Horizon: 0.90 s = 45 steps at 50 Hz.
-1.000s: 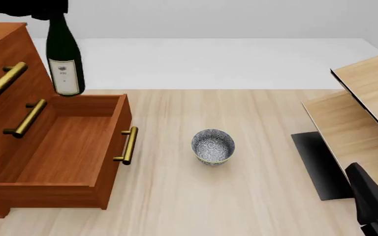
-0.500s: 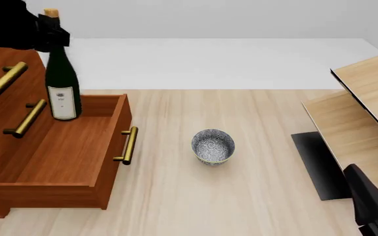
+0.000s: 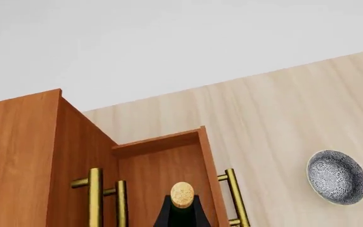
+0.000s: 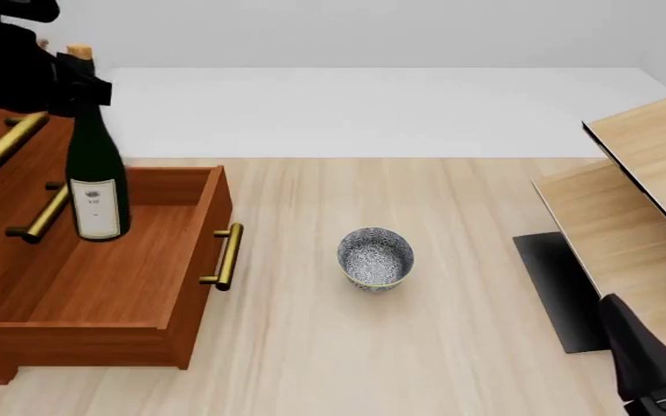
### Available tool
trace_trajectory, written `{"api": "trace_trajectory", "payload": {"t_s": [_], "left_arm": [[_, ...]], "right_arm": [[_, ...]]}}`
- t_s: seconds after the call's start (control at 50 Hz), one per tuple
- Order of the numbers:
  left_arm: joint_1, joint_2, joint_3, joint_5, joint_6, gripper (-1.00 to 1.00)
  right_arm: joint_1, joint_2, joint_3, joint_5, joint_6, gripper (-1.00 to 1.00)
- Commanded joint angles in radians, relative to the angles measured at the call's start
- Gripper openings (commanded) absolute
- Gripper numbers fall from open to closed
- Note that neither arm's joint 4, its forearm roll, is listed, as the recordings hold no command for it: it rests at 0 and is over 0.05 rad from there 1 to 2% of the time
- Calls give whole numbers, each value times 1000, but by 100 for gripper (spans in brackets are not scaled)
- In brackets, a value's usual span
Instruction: Put the wine bottle in the bottom drawer of the cabinet.
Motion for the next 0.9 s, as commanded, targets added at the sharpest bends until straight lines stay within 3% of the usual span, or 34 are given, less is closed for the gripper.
{"api": "trace_trajectory", "payload": {"t_s": [0.02,0.14,0.18,0.38,0.62,0.9], "left_arm": [[-7,-17,31,23,-13,-100],[3,-16,67,6,-22,-100],[-16,-6,60,14,-54,-100],[-2,-11,90,-8,-37,-100],[-35,-12,152,-46,-95,-100],[-36,-12,203,-88,-96,-100]], "right_arm": [[10,0,11,-11,5,100],[12,0,13,-10,8,100],[11,0,12,-8,6,100],[10,0,15,-9,5,100],[11,0,14,-5,4,100],[4,-1,12,-2,5,100]]}}
